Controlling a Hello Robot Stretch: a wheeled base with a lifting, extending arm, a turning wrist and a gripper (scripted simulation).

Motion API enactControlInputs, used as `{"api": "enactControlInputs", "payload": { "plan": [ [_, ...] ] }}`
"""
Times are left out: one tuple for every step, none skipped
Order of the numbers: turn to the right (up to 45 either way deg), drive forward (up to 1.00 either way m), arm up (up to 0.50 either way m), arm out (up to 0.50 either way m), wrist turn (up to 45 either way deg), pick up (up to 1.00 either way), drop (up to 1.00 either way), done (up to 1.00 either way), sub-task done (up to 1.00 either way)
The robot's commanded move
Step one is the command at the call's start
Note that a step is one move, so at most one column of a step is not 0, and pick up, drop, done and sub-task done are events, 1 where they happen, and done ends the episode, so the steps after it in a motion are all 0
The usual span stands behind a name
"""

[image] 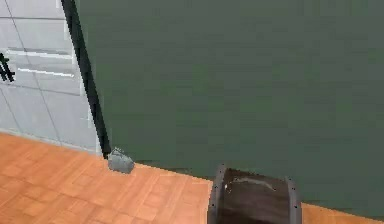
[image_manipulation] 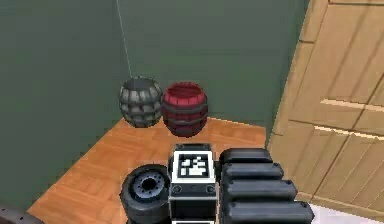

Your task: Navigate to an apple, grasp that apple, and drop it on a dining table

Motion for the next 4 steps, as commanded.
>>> {"api": "enactControlInputs", "payload": {
  "plan": [
    [-45.0,0.00,0.00,0.00,0.0,0.00,0.00,0.00,0.00],
    [-3.0,0.00,0.00,0.00,0.0,0.00,0.00,0.00,0.00],
    [0.0,0.35,0.00,0.00,0.0,0.00,0.00,0.00,0.00],
    [6.0,0.00,0.00,0.00,0.0,0.00,0.00,0.00,0.00]
  ]
}}
